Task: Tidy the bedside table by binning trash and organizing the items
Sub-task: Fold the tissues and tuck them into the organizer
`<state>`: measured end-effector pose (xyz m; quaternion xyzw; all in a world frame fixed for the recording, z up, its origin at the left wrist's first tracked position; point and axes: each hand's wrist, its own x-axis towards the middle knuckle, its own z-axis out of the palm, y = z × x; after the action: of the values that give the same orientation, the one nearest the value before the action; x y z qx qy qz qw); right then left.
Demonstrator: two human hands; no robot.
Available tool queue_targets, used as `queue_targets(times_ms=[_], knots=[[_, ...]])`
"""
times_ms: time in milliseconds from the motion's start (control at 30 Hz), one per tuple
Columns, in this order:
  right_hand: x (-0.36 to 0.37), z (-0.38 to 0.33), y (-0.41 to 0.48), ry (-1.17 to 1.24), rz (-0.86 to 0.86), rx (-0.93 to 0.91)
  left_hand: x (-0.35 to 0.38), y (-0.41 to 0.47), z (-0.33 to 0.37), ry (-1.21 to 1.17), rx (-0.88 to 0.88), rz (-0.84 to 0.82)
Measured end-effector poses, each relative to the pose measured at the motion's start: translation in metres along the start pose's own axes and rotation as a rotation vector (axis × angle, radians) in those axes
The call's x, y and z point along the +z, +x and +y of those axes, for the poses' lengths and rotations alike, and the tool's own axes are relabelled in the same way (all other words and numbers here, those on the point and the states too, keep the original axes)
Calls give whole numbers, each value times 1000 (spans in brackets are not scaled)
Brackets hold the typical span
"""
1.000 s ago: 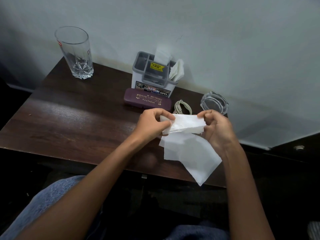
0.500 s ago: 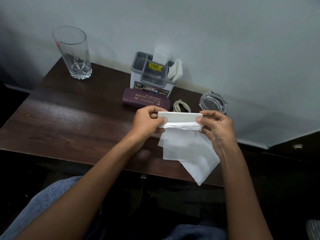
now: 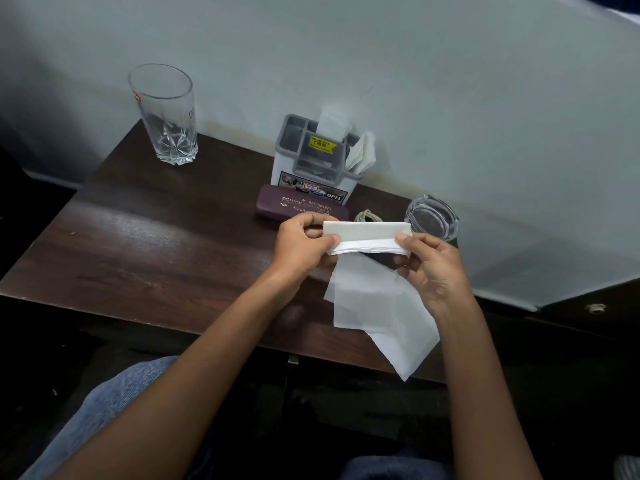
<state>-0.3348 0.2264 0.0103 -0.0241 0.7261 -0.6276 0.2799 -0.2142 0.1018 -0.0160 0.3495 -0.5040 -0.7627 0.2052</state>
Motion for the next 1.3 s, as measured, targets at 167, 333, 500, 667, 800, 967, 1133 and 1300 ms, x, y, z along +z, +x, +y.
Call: queue_targets(times_ms=[167,333,500,667,800,967,1133,1300], knots=[[17,1,-8,24,22,-109,-8,7,3,-51,7,149],[33,-9,-18,-12,-9,-183,-18,9,11,-143,38,230],[74,-51,-8,-158,100,-385,-24,7,22,-316,73,367],[127,-95,24,-253,247,-486,-31,11,25,-420,-2,442],[153,-103,46,-365,350,-468,-34,12,26,-452,-21,437],[173,-99,44,-613,379,-510,-38,14,27,-450,-43,443],[196,-86,41,-917,235,-649,-33,14,23,-381,-104,368],[208,-74,42,-1012,51,-643,-33,11,25,-317,-147,275]])
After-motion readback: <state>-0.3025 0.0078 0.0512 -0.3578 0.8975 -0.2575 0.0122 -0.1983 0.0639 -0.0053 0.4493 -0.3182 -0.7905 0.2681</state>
